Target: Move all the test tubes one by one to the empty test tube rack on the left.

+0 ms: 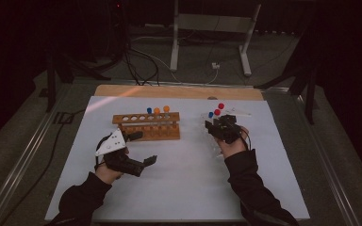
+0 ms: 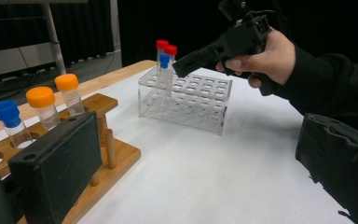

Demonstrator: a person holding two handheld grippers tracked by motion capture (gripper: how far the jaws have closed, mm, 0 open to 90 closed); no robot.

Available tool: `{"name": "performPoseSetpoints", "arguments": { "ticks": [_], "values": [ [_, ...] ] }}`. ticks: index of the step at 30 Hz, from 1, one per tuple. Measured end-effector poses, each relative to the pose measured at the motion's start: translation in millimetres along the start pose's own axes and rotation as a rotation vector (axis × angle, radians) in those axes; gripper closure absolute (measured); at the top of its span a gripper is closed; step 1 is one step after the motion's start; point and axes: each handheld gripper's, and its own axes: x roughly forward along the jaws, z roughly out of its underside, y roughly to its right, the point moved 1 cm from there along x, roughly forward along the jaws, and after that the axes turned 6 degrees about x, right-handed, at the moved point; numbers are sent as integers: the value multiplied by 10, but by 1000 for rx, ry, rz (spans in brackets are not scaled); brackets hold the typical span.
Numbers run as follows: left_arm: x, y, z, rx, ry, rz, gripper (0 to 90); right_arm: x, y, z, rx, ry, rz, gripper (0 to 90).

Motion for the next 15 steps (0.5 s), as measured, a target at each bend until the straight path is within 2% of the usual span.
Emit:
{"name": "performPoseSetpoints", "arguments": {
  "ticks": [15],
  "values": [
    [11, 10, 0, -5, 2, 11, 12, 153, -10, -77, 1, -29, 67, 612]
  ]
}}
